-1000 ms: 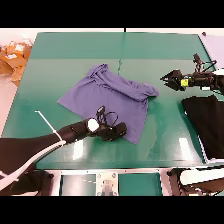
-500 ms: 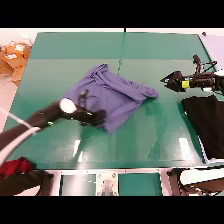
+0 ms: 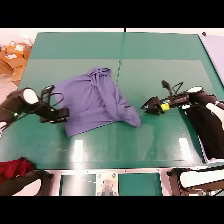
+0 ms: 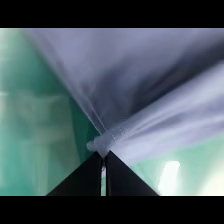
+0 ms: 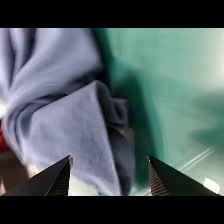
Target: Fold the shirts.
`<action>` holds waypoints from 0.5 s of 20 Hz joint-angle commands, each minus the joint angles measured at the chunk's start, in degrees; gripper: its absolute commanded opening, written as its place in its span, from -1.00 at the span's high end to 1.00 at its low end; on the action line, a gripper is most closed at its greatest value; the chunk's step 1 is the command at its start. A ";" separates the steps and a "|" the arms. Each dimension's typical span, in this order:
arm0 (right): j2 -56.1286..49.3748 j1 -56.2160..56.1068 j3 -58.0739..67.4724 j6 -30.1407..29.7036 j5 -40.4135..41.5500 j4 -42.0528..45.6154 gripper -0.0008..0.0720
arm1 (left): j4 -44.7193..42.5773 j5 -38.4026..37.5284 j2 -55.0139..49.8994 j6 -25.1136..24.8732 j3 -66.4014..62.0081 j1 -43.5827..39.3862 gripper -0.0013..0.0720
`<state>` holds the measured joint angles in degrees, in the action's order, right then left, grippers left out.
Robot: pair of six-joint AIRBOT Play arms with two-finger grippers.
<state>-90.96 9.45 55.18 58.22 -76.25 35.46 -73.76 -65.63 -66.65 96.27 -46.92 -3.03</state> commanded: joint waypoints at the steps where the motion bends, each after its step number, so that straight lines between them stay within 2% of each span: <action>1: 0.55 -6.16 -1.27 -3.50 -2.95 -2.19 -0.27 | -3.15 -2.86 0.20 -2.71 0.02 7.17 0.91; 2: 0.57 -8.74 -1.49 -3.72 -4.00 -1.68 -0.22 | -2.69 -3.06 0.22 -3.72 0.02 8.39 0.91; 5: 0.55 -16.59 -4.42 -4.50 -4.22 0.17 -0.26 | -1.20 -3.08 0.22 -6.78 0.02 9.79 0.91; 10: 0.52 -23.37 -8.63 -1.42 4.61 0.52 -0.26 | 2.56 -2.95 0.22 -9.79 0.02 9.79 0.91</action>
<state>-90.43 -10.04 48.29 54.83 -76.60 35.59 -73.30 -68.38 -66.48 88.79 -46.92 6.31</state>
